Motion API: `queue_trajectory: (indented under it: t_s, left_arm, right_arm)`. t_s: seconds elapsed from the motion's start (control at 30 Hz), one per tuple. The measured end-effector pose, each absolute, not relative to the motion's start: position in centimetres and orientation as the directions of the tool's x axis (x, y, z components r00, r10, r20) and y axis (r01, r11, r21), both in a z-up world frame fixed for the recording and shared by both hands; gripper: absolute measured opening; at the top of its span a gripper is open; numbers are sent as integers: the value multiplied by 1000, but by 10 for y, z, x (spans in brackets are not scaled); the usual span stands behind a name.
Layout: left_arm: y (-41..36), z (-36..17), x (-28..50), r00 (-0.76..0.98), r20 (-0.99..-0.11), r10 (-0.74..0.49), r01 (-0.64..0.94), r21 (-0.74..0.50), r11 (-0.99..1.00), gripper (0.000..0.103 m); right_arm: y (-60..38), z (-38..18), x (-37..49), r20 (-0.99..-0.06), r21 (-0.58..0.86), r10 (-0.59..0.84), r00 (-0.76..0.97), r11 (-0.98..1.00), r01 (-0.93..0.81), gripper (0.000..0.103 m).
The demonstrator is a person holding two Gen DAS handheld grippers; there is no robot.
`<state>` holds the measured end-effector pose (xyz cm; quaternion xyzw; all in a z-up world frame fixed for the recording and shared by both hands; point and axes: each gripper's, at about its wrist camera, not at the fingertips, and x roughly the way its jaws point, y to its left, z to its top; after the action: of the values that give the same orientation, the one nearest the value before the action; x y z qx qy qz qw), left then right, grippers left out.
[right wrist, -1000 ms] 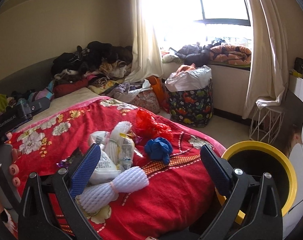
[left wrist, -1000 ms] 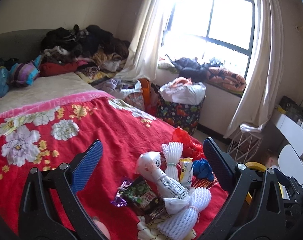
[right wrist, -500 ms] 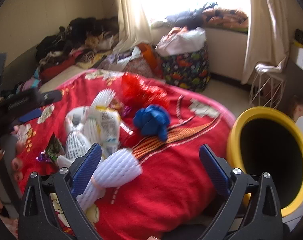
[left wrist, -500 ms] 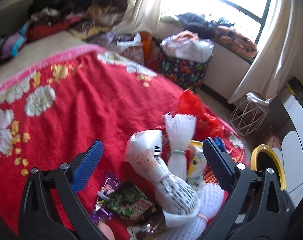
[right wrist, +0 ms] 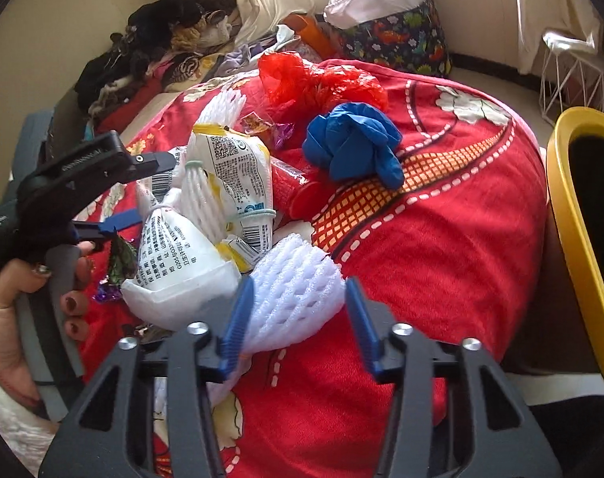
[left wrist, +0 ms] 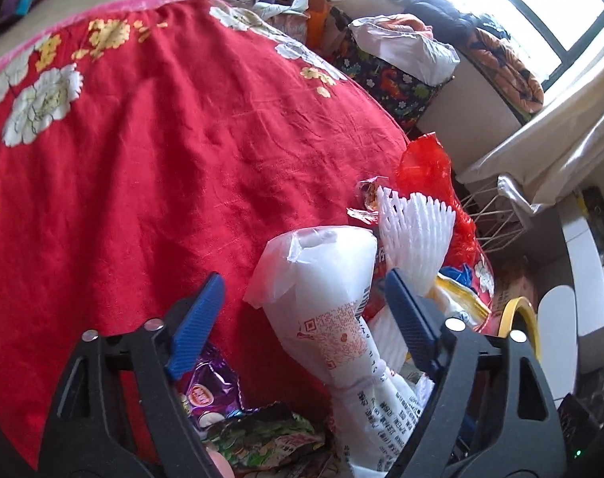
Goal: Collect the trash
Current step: 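Grasp the white plastic bag with the left gripper while the right gripper grasps a white foam net, then carry the white foam net over the yellow bin with the right gripper and release it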
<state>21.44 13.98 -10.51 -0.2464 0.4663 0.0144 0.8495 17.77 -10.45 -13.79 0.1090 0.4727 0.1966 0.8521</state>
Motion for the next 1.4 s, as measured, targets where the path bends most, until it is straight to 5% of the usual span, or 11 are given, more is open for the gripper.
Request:
queue_trajectory:
  t_s: [0.1, 0.33, 0.73, 1.4]
  left_arm:
    - [138, -105, 215, 562, -798, -216, -245, -410, 879, 54]
    - [129, -87, 202, 634, -746, -206, -218, -427, 877, 36]
    - [108, -10, 159, 805, -573, -153, -95, -380, 920, 33]
    - [45, 28, 124, 871, -451, -196, 27, -354, 935, 33]
  right_arm:
    - [-106, -132, 171, -743, 389, 470, 476, 883, -264, 15]
    - [-114, -119, 155, -715, 378, 491, 498, 871, -315, 13]
    - [-144, -74, 140, -613, 334, 477, 630, 879, -340, 13]
    - [-225, -49, 132, -543, 339, 359, 759, 921, -193, 13]
